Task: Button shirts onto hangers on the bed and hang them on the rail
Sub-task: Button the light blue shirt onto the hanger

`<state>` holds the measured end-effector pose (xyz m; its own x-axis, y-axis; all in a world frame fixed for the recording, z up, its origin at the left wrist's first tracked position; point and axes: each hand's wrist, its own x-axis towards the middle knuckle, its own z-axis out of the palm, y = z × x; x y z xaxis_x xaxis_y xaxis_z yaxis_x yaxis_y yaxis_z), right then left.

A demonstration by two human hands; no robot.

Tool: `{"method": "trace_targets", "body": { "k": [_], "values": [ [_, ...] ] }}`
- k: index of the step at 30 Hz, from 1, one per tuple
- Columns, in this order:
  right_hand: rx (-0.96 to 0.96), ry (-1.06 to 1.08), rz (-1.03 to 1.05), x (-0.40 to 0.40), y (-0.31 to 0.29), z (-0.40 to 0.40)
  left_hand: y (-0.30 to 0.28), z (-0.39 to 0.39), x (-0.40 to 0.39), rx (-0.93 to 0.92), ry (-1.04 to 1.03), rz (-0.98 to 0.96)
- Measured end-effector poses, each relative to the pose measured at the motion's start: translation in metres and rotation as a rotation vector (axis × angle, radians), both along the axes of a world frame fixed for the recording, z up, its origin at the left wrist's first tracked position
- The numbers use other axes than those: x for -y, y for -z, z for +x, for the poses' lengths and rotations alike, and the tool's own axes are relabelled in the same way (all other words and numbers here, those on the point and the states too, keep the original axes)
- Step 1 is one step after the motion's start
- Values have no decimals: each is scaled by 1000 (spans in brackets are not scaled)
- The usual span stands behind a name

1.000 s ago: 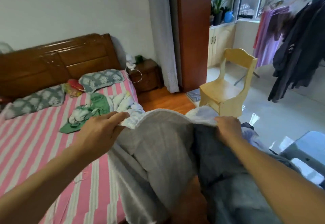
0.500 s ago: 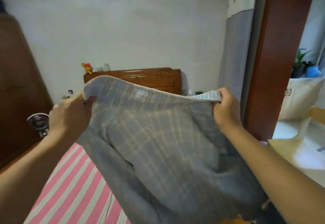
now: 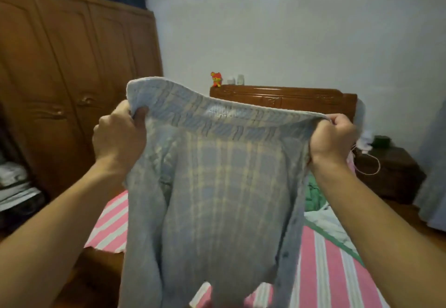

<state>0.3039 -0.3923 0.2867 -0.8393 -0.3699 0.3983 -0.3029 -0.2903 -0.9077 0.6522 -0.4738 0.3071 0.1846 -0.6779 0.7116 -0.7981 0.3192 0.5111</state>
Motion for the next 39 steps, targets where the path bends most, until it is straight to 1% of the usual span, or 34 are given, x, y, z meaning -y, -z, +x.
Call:
{"method": "trace_targets", "body": {
  "k": [2, 4, 7, 10, 12, 14, 16, 17, 18, 19, 21, 22, 23, 24, 25, 27, 28, 30, 31, 32, 33, 35, 36, 37, 39],
  "values": [
    [63, -66, 27, 22, 13, 38, 10, 33, 6, -32, -44, 38],
    [104, -148, 76, 40, 34, 77, 26, 65, 13, -109, -76, 112],
    [134, -314, 123, 64, 59, 131, 53, 116, 12, -151, -228, 151],
    [90, -481, 121, 87, 65, 178, 60, 159, 4, -109, -400, 138],
    [42, -550, 121, 108, 66, 202, 58, 180, 10, -164, -466, 124],
    [18, -622, 211, 137, 77, 221, 64, 199, 29, -344, -475, 156],
    [29, -725, 342, 163, 98, 234, 83, 219, 53, -629, -452, 249],
    [11, -764, 382, 175, 108, 237, 97, 227, 67, -717, -461, 235],
    [-26, -793, 406, 183, 116, 238, 110, 232, 79, -753, -484, 183],
    [-60, -813, 410, 193, 122, 236, 115, 229, 85, -748, -510, 123],
    [-95, -804, 383, 215, 129, 228, 116, 218, 96, -648, -558, 47],
    [-99, -789, 381, 226, 132, 224, 114, 213, 100, -552, -576, 34],
    [-110, -770, 391, 238, 134, 219, 109, 210, 103, -417, -595, 35],
    [-134, -752, 424, 250, 137, 216, 105, 209, 108, -237, -597, 51],
    [-174, -740, 479, 263, 141, 212, 101, 208, 114, 2, -598, 105],
    [-273, -707, 637, 283, 154, 203, 104, 208, 128, 500, -586, 329],
    [-318, -685, 697, 288, 164, 197, 110, 207, 135, 670, -571, 421],
    [-365, -649, 722, 297, 187, 182, 127, 202, 152, 852, -550, 543],
    [-386, -632, 723, 299, 199, 173, 138, 194, 160, 891, -557, 595],
    [-416, -611, 738, 301, 211, 164, 149, 185, 170, 857, -549, 657],
    [-462, -590, 761, 303, 222, 155, 162, 175, 184, 740, -531, 735],
    [-571, -555, 832, 308, 241, 139, 184, 157, 211, 398, -460, 943],
    [-605, -532, 865, 313, 247, 131, 194, 150, 226, 230, -395, 1012],
    [-605, -506, 880, 319, 251, 122, 202, 143, 242, 115, -322, 1042],
    [-495, -464, 904, 338, 252, 107, 210, 128, 276, -87, -196, 1053]
  ]
}}
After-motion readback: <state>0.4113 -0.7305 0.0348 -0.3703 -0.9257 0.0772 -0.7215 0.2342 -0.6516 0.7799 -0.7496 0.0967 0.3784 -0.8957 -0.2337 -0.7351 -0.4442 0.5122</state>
